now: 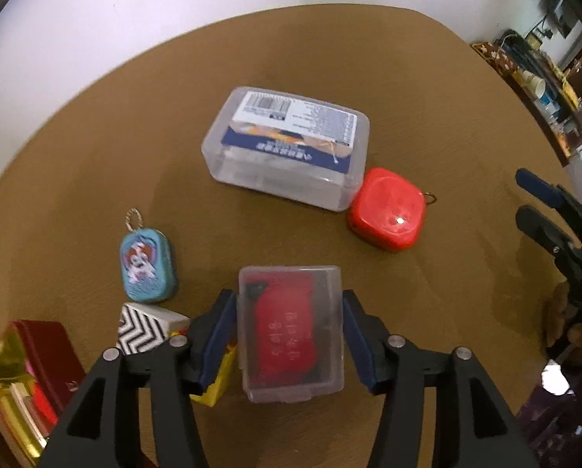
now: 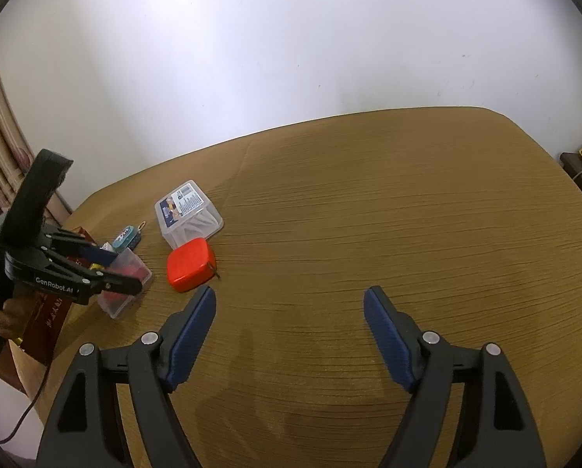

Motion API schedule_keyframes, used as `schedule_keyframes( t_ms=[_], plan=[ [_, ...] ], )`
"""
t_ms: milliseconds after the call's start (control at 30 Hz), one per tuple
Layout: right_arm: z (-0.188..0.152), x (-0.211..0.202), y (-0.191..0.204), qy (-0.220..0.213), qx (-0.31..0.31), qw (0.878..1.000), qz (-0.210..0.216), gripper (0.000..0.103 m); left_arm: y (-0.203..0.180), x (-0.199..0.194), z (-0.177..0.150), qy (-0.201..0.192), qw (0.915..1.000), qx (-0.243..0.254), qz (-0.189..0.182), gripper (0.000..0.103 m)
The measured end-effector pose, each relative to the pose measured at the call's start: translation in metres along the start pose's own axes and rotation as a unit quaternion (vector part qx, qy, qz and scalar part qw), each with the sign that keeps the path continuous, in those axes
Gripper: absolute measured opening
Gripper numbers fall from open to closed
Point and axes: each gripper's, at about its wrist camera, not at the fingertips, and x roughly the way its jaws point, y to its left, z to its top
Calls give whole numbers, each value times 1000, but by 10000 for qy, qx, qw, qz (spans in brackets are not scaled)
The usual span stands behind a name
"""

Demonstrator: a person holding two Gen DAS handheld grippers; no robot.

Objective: Organize rigid objects
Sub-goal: 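Lift the clear box while the right gripper grasps the red tape measure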

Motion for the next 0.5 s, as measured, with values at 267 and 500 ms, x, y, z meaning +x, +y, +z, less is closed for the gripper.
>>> schedule_keyframes(
  t_ms=[267, 500],
  plan=[
    [1, 1, 0, 30, 25, 10000, 1, 77, -3, 4, -8, -135, 9995, -209, 207, 54],
    [1, 2, 0, 82, 16, 10000, 23, 78, -25, -15, -41, -536, 9970, -519, 188, 54]
  ],
)
